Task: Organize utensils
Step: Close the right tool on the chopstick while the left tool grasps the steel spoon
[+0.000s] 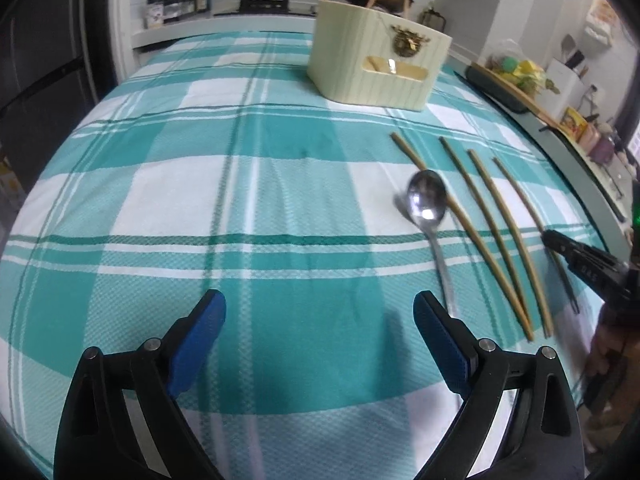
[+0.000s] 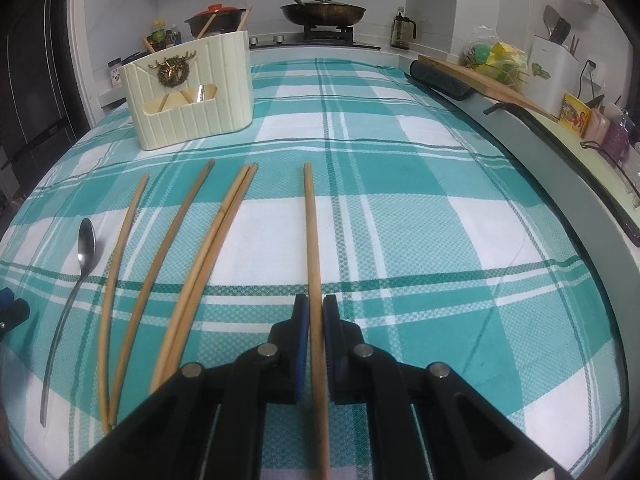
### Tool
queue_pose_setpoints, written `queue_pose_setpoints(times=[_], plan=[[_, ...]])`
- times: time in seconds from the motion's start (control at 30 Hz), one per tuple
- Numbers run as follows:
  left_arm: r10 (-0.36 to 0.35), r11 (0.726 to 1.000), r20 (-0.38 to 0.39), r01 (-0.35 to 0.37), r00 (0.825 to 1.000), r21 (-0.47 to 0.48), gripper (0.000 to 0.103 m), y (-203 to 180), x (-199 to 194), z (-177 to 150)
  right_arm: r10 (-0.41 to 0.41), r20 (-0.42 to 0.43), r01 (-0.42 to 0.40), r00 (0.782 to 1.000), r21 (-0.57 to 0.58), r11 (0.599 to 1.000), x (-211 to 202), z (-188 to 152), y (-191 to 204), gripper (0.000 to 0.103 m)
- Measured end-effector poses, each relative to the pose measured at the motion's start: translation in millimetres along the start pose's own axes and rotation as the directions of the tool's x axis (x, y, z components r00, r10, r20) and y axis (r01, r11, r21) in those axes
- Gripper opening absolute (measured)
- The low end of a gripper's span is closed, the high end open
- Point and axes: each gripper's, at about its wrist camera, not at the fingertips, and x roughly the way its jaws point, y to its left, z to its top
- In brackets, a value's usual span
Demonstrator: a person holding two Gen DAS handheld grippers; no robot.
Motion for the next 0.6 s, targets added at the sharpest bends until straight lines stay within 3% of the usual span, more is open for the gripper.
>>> queue_pose_setpoints(times=[0.1,0.23,0.37,0.5,0.6], plan=[[-0.042,0.997,-0.001,0.042,0.999,0.067,0.095,-31.5,-0.3,12.1,0.005,0.003,-0.005,1.0,0.005,1.0,0.3,0.5,-0.5,0.006],[0.003,0.993,-0.034,0.001,0.999,0.118,0.095,-60.4,21.6,33.3,0.026,0.006,-0.027,1.0,0.025,0.999,-0.1,-0.5,-4.3,0.006],[0.02,0.998,-0.083,-0.015,0.996,0.063,0.088,-60.5,49.7,46.1,0.043,0.008,-0.043,0.999,0.042,0.998,-0.3,-0.8,-7.3,0.006],[0.064,0.995,-0.062,-0.058,0.996,0.086,0.087,-66.9,56.7,49.3,0.063,0.009,-0.063,0.998,0.06,0.996,-0.2,-0.8,-10.6,0.006],[0.07,0.994,-0.037,-0.066,0.997,0.092,0.079,-69.1,57.0,48.7,0.095,0.005,-0.095,0.995,0.067,0.993,-1.0,-0.7,-13.2,0.009]])
